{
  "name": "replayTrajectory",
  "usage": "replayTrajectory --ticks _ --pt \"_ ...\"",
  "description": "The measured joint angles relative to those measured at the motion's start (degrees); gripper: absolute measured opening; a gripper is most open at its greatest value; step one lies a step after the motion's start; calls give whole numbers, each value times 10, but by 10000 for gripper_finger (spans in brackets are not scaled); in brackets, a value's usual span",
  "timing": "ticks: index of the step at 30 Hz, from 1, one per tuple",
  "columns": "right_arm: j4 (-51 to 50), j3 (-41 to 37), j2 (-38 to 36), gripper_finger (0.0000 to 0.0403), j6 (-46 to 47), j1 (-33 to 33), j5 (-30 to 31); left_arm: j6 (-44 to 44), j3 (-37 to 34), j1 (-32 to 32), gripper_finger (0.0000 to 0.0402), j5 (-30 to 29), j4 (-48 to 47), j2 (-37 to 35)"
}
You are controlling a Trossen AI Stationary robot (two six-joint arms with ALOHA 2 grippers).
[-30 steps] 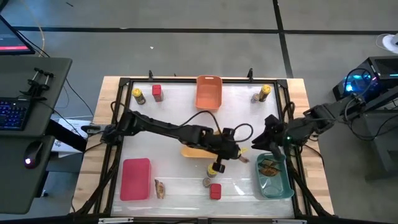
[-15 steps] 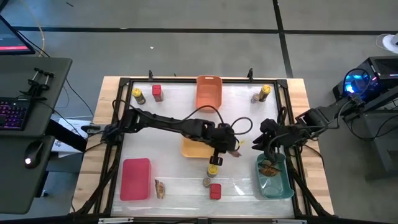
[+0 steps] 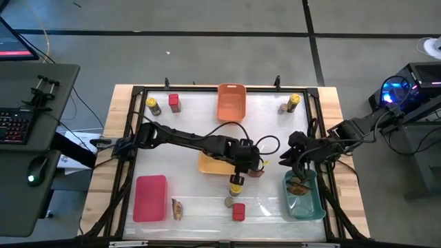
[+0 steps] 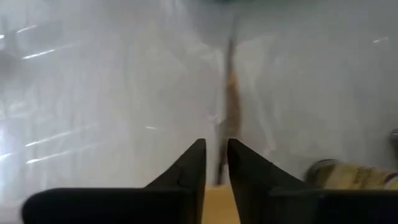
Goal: Sort spices by type
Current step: Put the top orange seasoning bag into the blue bin
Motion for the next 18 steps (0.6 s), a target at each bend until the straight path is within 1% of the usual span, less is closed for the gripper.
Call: replayTrajectory --ticks 5,9,14,18 --pt "8 0 0 122 0 0 4 -3 0 0 114 0 -2 0" --pt "15 0 0 122 -2 0 4 -4 4 0 142 0 -12 -3" --pt "17 0 0 122 -3 -1 4 -4 35 2 157 0 -47 -18" --pt "24 0 0 122 -16 -1 5 -4 54 5 159 1 -128 -37"
